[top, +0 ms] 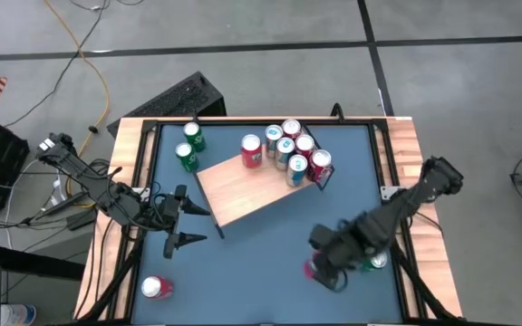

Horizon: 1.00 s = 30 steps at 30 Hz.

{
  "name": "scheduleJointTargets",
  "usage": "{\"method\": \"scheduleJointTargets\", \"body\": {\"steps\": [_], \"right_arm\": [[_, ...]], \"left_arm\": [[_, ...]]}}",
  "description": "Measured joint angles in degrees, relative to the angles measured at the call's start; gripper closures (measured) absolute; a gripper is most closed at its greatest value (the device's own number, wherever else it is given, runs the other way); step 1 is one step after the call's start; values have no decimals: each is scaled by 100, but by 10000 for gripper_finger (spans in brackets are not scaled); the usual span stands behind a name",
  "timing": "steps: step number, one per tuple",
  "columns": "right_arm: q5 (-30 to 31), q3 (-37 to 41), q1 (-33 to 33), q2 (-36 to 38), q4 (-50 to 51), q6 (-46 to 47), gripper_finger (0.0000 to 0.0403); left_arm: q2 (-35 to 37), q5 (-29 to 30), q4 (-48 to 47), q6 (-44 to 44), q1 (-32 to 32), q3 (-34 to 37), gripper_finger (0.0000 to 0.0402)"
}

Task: Place canned beverage on shelf
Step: Put the right red soda can on the shelf aligned with the other red soda can

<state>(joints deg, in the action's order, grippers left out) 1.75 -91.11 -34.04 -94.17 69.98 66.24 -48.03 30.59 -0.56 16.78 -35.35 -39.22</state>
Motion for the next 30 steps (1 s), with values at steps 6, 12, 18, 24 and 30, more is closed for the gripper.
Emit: {"method": "scheduleJointTargets", "body": {"steps": [6,12,18,24,30], "right_arm": [[143,-727,1088,4,28,-2036,153],[143,-1330,2026,4,51,-3780,153],[140,-1819,2592,7,23,-5228,153],[120,-2092,2852,7,-56,-6442,153],[121,-2129,2933,-89,-437,-7594,153]], "left_arm": [[0,0,-4,42,0,0,99],[0,0,-13,44,0,0,99],[0,34,-15,44,0,0,99],[0,195,-18,43,0,0,99],[0,288,-20,44,0,0,99]]}}
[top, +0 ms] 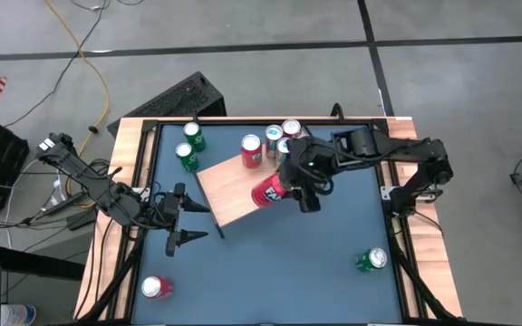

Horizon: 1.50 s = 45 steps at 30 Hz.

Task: Place canned beverage on shelf
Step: Put the right red soda can on the shelf aligned with the other red soda can

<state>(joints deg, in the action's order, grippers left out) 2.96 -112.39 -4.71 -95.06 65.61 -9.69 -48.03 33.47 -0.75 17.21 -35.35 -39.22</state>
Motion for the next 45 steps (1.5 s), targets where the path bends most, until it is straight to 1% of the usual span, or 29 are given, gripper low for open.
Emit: {"method": "scheduleJointTargets", "body": {"steps": [3,5,8,11,12,13,16,19,25,31,40,45], "right_arm": [[0,-206,0,-254,136,-380,153],[39,-531,0,-526,320,-672,153],[497,-1302,2,-1130,1041,-1110,153],[614,-2238,84,-1780,1796,-1426,153],[666,-2267,106,-1883,1855,-1546,153],[793,-2073,129,-1819,1760,-1744,153],[1075,-1815,142,-1812,2070,-2273,155],[1495,-1808,146,-1805,2156,-2386,155],[1379,-1821,261,-1860,1848,-2670,155],[1327,-1824,262,-1824,1808,-2642,152],[1333,-1824,256,-1824,1814,-2180,86],[1371,-1824,160,-1802,1770,-2177,76]], "left_arm": [[0,1,-3,-2,-1,0,99],[0,29,-24,-2,-2,1,99],[2,38,-39,-2,0,2,99],[2,40,-102,16,-1,2,99],[2,40,-139,56,-2,2,99],[2,40,-194,76,-2,2,99],[4,42,-278,105,0,2,99],[2,42,-357,109,-2,6,99],[2,62,-390,107,-1,7,99],[2,93,-389,107,0,7,99],[2,108,-387,107,-2,7,99],[2,108,-389,106,-2,7,99]]}}
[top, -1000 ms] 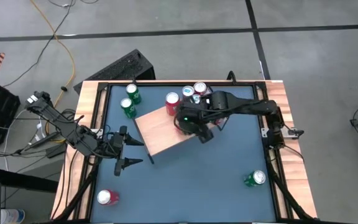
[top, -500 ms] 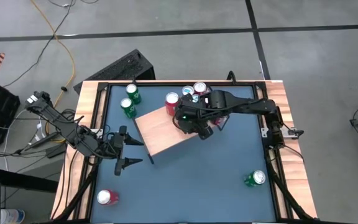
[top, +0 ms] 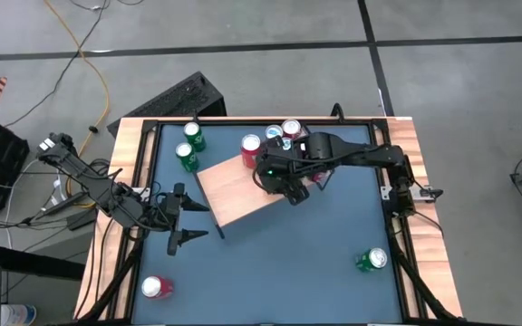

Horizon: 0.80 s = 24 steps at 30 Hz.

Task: Place canned beverage on shelf
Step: Put the right red soda can on the shelf aligned with the other red soda can

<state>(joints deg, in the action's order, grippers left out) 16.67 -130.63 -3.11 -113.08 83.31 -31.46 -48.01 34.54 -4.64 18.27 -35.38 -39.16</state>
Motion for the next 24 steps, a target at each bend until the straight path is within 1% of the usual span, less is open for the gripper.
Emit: {"method": "scheduleJointTargets", "body": {"steps": [5,10,13,15,17,19,20,22,24], "right_arm": [[48,0,-91,0,-44,-78,74],[692,-61,-173,26,-472,-460,73],[741,-268,-282,65,-737,-514,73],[730,-438,-413,66,-677,-388,74],[716,-398,-565,112,-681,-215,78],[705,-382,-688,163,-411,138,85],[774,-382,-735,180,-272,344,89],[1114,-387,-765,196,-3,658,104],[1403,-386,-766,194,129,772,124]], "left_arm": [[0,39,-2,-23,0,-2,99],[0,63,-20,-21,0,-2,99],[0,63,-74,-16,2,-2,99],[0,63,-90,-14,0,-2,99],[1,63,-122,-14,1,-2,99],[0,63,-122,-12,0,-4,99],[0,63,-123,-8,2,-4,99],[0,63,-127,-3,1,-7,99],[0,69,-127,-1,3,-7,99]]}}
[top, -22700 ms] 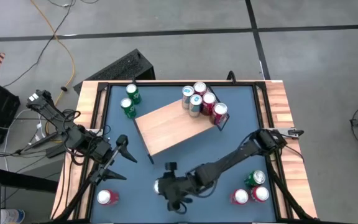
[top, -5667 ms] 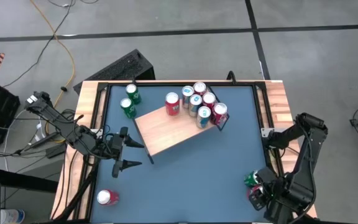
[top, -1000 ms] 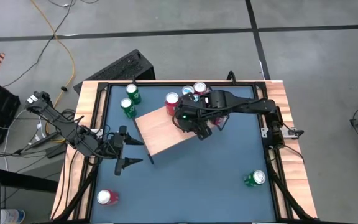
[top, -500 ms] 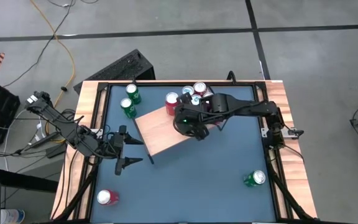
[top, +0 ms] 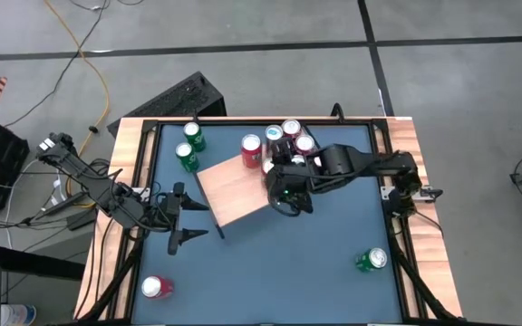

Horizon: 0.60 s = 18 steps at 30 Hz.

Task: Place canned beverage on shelf
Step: Put the right red soda can on the shelf aligned with the other red soda can

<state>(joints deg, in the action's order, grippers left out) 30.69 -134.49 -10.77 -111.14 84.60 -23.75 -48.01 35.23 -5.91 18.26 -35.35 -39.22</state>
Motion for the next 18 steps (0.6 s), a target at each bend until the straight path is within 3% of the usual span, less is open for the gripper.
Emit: {"method": "scheduleJointTargets", "body": {"steps": [3,13,15,18], "right_arm": [[86,2,45,-56,6,-15,166],[-78,4,432,-69,265,246,378],[-248,4,470,-68,315,249,396],[-360,122,514,-67,302,275,391]], "left_arm": [[0,5,-9,2,15,0,99],[2,16,-132,198,17,0,99],[0,16,-137,196,17,0,99],[2,16,-150,195,17,0,99]]}}
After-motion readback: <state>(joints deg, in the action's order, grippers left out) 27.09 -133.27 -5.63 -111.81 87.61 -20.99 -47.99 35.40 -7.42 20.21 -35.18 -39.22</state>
